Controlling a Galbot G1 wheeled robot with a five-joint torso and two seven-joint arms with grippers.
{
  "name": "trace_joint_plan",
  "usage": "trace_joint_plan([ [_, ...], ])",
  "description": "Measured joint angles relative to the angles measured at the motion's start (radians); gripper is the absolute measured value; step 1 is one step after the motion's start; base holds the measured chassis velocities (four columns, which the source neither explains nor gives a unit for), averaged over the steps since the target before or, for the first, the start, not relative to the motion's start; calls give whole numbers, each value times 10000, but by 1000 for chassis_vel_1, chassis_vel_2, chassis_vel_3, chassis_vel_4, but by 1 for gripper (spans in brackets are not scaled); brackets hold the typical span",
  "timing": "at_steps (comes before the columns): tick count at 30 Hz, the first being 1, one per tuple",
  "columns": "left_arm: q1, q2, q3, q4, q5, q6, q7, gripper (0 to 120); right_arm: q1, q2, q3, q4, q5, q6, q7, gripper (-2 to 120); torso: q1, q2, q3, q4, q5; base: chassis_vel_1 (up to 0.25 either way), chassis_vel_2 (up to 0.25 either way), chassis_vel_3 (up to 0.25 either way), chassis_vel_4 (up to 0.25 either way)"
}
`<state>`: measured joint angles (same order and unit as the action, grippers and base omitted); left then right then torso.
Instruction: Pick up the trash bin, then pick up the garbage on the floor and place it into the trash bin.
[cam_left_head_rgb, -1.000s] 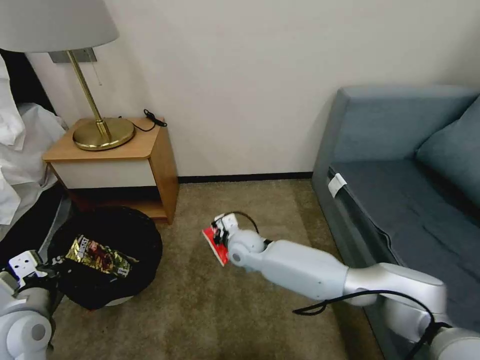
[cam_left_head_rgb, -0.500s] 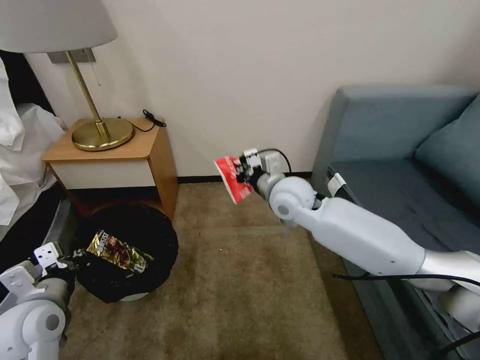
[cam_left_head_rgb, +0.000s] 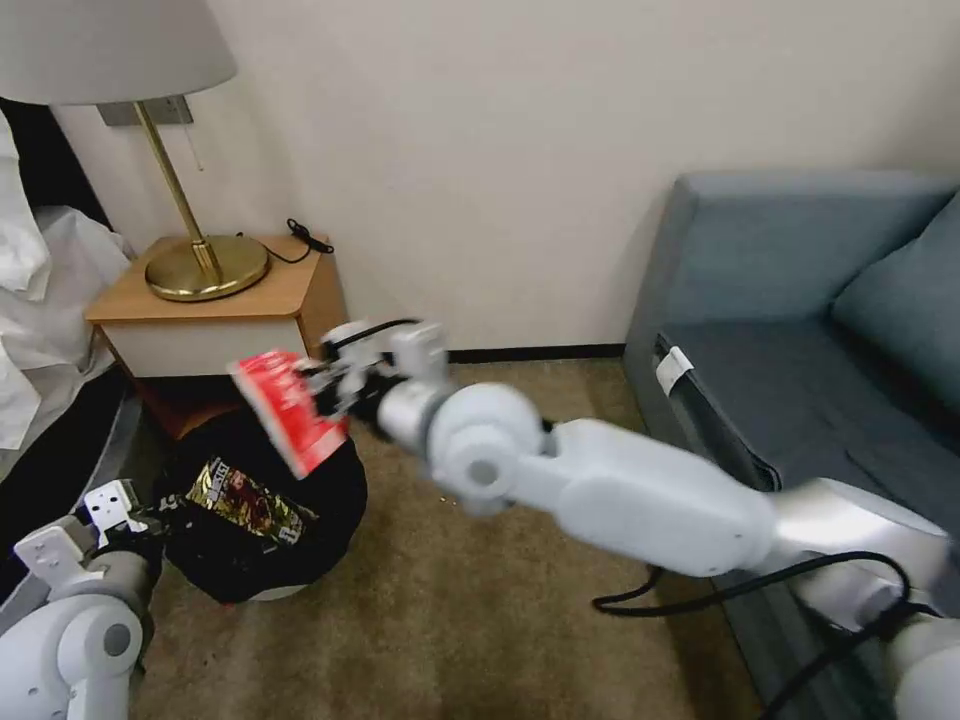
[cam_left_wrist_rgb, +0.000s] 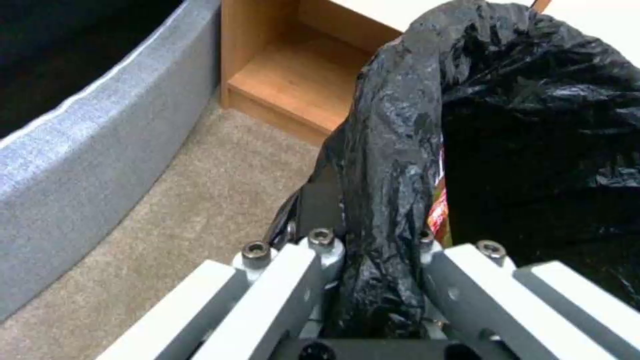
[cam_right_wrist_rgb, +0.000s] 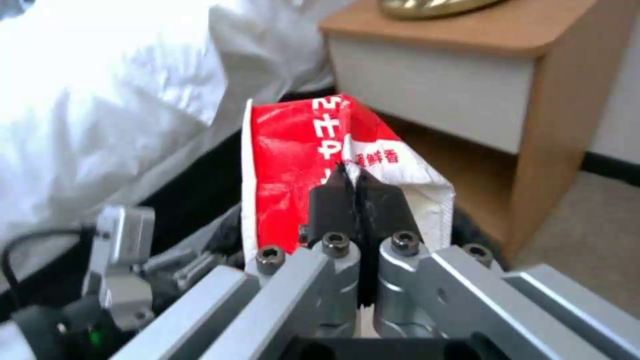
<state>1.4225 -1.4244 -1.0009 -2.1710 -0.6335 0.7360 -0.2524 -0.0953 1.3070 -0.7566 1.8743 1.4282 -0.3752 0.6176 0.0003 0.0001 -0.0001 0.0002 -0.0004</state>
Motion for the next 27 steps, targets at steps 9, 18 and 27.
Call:
trace_joint_plan([
  [9,5,-56,32,-203,-14,0,-6,4,-111,480,-1173,-876,-546,110,-54,0,0,0,0,-3,2,0,0,0,0],
  [18,19,-69,33,-272,-24,0,-3,4,-181,704,-1817,-1684,-1196,330,-386,0,0,0,1,-2,3,0,0,0,0],
  [27,46,-97,42,-278,-25,0,20,4,-226,732,-1863,-1804,-1445,363,-378,9,0,0,1,-3,3,0,0,0,0],
])
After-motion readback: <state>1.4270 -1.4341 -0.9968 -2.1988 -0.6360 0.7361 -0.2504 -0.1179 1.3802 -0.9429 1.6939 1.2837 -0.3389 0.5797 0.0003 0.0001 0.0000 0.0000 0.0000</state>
